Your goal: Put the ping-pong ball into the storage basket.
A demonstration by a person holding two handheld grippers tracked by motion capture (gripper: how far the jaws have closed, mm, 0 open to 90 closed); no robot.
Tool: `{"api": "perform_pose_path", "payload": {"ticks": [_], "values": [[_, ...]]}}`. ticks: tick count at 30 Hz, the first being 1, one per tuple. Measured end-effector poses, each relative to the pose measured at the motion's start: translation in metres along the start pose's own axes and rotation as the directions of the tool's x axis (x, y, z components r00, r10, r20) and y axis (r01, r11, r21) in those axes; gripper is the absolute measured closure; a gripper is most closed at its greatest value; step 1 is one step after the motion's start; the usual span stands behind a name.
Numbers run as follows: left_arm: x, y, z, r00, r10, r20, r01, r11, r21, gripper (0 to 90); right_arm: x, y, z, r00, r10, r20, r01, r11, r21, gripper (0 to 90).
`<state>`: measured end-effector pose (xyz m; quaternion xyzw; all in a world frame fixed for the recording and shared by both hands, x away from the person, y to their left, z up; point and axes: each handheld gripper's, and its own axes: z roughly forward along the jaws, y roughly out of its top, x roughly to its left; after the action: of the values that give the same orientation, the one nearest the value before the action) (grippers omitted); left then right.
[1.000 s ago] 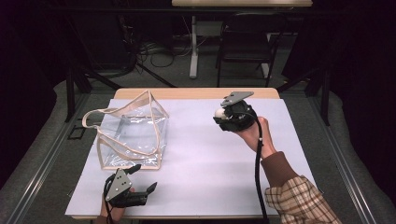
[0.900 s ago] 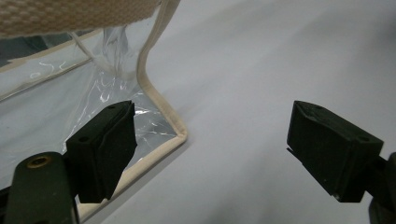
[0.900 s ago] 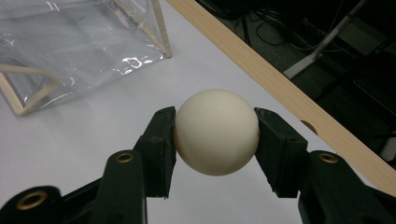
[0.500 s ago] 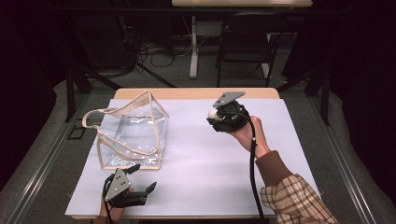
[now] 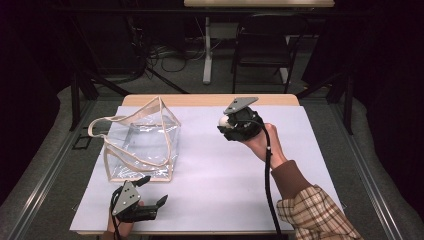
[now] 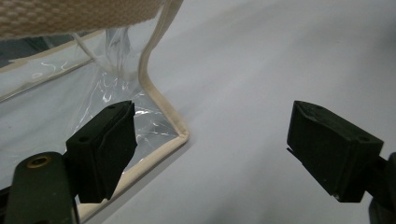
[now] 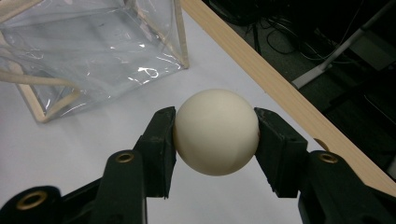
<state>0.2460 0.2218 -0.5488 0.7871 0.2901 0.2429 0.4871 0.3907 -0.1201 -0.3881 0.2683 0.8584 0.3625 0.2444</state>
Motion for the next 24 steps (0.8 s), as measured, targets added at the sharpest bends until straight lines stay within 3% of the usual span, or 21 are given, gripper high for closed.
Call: {"api": "perform_pose_path", "payload": {"ticks": [24], "values": [[0.0, 0.0, 0.0, 1.0, 0.0, -0.003, 0.0, 1.0, -0.006, 15.9, 0.014, 0.012, 0.006, 0.9992, -0.029, -0.026, 0.029, 1.0, -0.011, 51.0]]}}
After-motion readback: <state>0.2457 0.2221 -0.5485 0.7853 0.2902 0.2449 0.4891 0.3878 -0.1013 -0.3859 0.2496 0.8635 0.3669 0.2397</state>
